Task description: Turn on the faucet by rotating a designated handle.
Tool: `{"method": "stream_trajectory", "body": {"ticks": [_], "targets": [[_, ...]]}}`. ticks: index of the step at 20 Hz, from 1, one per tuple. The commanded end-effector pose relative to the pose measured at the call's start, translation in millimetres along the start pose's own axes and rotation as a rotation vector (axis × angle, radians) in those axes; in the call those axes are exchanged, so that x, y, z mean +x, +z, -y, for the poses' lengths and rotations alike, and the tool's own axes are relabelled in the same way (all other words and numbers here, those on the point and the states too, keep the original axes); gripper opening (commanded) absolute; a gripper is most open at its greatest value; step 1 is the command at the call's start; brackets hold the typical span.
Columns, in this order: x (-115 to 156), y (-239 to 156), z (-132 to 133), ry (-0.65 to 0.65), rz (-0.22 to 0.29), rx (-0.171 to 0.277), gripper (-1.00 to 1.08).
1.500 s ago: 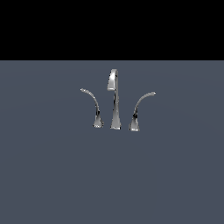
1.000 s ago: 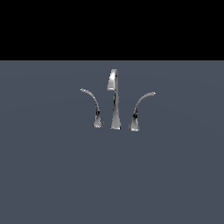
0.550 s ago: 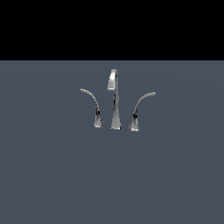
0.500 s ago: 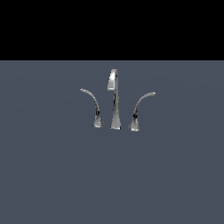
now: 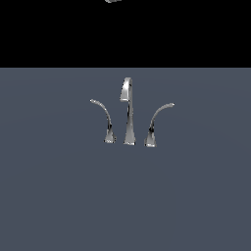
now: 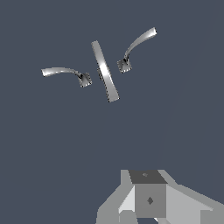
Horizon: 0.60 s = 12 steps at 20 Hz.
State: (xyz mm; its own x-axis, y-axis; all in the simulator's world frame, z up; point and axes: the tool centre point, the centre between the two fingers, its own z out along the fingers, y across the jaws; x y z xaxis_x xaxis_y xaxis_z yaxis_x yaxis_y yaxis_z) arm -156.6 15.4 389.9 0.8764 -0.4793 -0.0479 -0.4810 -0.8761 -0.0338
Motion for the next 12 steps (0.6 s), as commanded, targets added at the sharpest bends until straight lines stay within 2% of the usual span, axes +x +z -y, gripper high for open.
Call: {"method": "stream_trajectory", "body": {"ticks": [1,12], "targets": [[14,12,7,0.068,-0.003,0.001,-1.00],[81,64,24,0.362,-0.017,0.003,-1.00]]}}
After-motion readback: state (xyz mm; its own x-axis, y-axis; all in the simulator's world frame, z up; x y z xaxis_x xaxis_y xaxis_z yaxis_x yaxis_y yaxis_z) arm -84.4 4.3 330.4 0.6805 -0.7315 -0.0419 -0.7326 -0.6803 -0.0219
